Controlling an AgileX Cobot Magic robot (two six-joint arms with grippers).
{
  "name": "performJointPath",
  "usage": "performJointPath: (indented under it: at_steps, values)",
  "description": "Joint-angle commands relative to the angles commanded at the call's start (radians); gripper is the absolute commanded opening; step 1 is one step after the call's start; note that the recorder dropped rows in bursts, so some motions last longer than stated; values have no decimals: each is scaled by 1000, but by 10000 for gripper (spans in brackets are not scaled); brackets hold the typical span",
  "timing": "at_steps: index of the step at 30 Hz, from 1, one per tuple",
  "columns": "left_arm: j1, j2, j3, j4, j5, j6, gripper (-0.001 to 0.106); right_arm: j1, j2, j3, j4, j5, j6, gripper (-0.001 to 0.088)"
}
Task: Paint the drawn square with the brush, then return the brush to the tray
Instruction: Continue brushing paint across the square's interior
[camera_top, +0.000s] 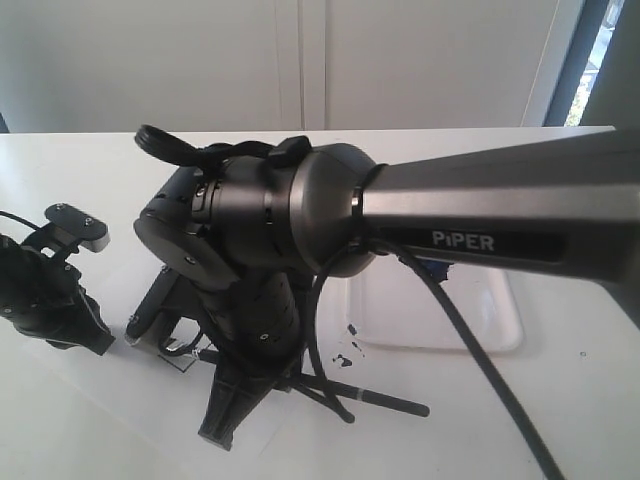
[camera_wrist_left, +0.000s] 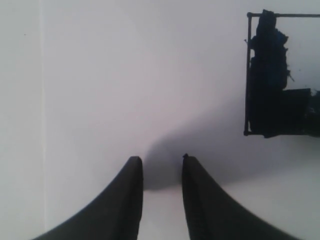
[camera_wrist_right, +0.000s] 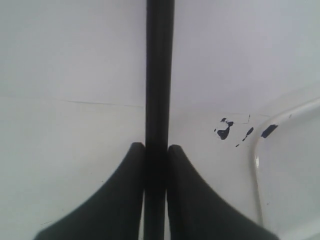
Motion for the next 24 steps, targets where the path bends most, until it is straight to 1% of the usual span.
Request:
performJointPath:
  at_steps: [5,9,24]
  values:
    - [0,0,0,0,0,0,340,0,3,0,0,8,0,0]
    - [0,0,0,0,-2,0,340,0,3,0,0,72,0,0]
    - [0,0,0,0,-2,0,340,2,-7,1,8,72,0,0]
